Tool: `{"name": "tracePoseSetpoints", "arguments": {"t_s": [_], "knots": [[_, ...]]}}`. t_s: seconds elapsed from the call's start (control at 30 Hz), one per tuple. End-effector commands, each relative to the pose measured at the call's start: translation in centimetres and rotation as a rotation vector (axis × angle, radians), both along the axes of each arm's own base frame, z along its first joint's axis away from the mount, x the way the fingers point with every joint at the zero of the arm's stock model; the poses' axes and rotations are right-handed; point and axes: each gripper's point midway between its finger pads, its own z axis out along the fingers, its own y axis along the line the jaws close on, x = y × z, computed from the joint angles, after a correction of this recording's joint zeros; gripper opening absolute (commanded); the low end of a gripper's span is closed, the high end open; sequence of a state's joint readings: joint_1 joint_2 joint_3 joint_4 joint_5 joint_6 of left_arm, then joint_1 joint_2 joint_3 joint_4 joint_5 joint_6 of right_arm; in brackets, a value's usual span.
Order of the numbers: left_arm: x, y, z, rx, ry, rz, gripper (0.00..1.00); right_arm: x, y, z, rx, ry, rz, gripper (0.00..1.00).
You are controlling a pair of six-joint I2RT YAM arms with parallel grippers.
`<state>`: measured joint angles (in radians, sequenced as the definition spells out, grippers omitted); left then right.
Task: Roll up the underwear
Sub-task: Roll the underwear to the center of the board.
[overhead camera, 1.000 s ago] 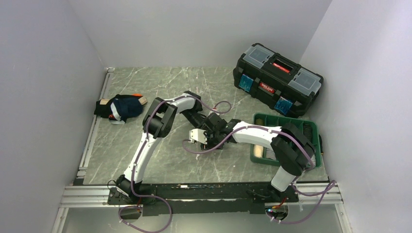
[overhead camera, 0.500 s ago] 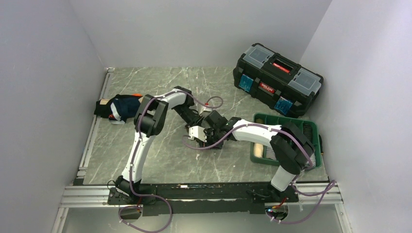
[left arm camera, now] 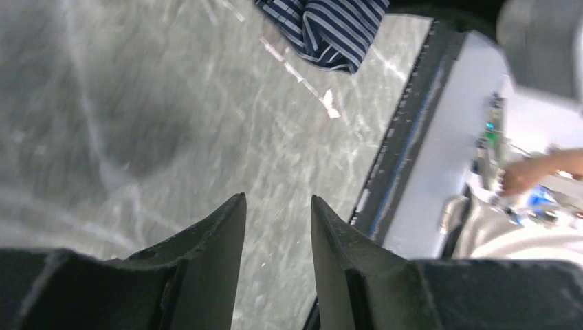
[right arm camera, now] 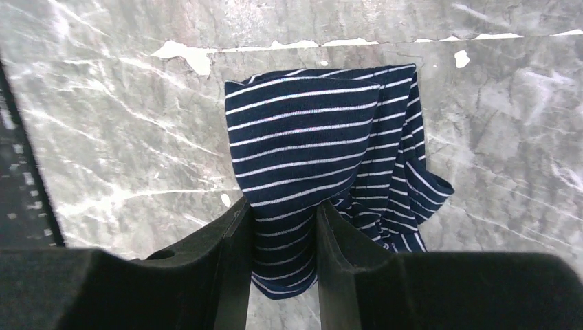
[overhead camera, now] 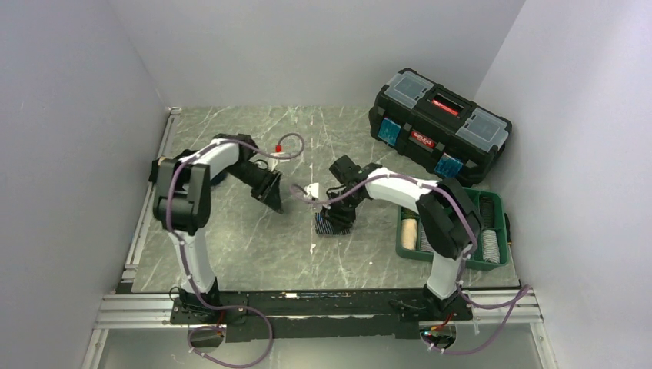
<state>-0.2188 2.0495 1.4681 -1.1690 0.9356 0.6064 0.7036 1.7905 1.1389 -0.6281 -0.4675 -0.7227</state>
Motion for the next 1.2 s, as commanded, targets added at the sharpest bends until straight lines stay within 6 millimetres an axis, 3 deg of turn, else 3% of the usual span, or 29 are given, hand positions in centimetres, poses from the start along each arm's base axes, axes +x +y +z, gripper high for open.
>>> {"name": "tracePoseSetpoints", "arguments": {"t_s": [0.0,0.13,0.17,0.37,0.5,0.67,0.93,1.17], "knots": [[2.0,2.4,1.1,0.047,-0.270,0.112,0.46,-4.0,-2.5,-1.2,-0.058,0.379,0.000,0.00],[2.8,4.8,1.3,0.153,-0.524,0.185,0.50,-2.3,-2.1,-1.0,-0.017,0.467,-0.004,0.00],[2.8,5.2,2.2,0.166,-0.601,0.195,0.51,-1.9,-2.0,-1.0,-0.011,0.485,0.000,0.00],[1.4,4.6,5.2,0.185,-0.962,0.139,0.55,-1.4,-1.1,-0.7,0.058,0.672,-0.010,0.00],[-0.3,2.1,6.3,0.184,-1.102,0.026,0.63,-2.3,-1.1,-1.0,0.068,0.778,-0.003,0.00],[-1.5,-2.9,6.9,0.148,-1.156,-0.141,0.71,-2.6,-1.0,-1.7,0.062,0.854,-0.008,0.00],[-3.8,-10.8,4.9,0.056,-1.085,-0.354,0.74,-2.4,-1.3,-2.8,0.040,0.858,-0.034,0.00],[-6.6,-14.1,2.2,0.017,-0.965,-0.467,0.77,-2.3,-1.5,-3.3,0.027,0.852,-0.042,0.00]]}}
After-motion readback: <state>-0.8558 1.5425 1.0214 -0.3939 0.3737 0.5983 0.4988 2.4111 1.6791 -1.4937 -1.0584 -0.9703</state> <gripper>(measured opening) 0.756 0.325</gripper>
